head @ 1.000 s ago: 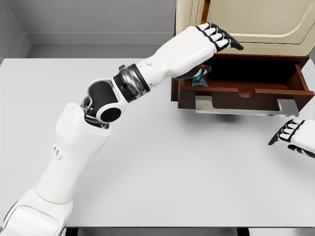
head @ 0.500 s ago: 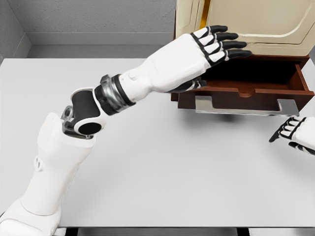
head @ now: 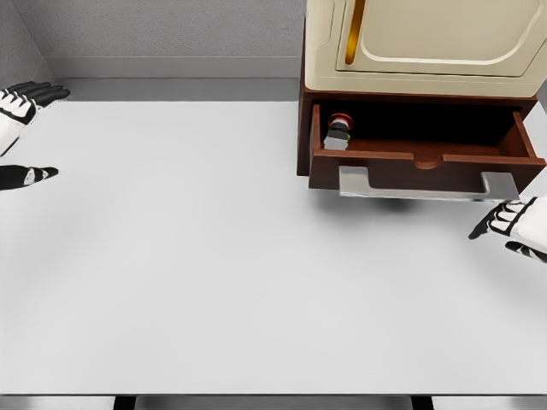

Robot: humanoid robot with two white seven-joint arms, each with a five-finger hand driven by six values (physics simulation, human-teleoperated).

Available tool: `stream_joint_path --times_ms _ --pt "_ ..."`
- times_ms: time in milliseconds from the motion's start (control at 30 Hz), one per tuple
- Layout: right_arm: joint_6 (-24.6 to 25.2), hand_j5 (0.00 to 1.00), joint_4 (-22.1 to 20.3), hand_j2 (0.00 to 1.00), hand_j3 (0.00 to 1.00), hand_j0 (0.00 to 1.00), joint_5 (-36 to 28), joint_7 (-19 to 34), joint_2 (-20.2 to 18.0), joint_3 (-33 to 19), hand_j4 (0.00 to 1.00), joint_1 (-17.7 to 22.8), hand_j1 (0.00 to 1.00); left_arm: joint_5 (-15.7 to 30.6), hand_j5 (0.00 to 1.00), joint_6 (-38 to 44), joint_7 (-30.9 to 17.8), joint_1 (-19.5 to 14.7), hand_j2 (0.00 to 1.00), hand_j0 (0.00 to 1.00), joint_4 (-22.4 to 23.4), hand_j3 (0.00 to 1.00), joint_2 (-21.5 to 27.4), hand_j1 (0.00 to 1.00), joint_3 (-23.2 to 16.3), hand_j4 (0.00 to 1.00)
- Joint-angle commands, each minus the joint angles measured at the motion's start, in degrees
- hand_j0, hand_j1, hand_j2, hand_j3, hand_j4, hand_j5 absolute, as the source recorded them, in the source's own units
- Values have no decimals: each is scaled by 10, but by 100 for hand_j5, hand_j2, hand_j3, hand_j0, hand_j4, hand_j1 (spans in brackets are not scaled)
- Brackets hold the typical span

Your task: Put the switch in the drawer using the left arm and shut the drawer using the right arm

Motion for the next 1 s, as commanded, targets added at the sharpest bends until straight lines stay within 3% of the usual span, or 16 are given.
stream_joint_path --times_ms 0,133,267,700,833,967 --pt "0 67 0 67 67 67 -4 -1 -1 0 67 0 67 3 100 1 -1 -1 100 100 33 100 6 100 5 100" --pt "0 67 -1 67 67 67 -7 -2 -1 -1 67 2 67 10 100 1 -31 2 100 100 27 100 -6 100 1 100" --pt "0 67 -2 67 67 67 -9 -3 -2 -2 67 2 67 14 100 1 -63 9 100 100 -48 100 -69 100 1 100" --pt "0 69 -4 69 69 69 -10 -3 -2 4 69 -10 69 14 100 1 -63 13 100 100 -50 100 -70 100 3 100" --pt "0 68 -17 68 68 68 -14 -5 -25 5 68 -5 68 14 100 1 -63 13 100 100 -50 100 -71 100 3 100" --pt "0 68 4 68 68 68 -14 -5 -42 7 68 3 68 14 100 1 -63 13 100 100 -49 100 -71 100 3 100"
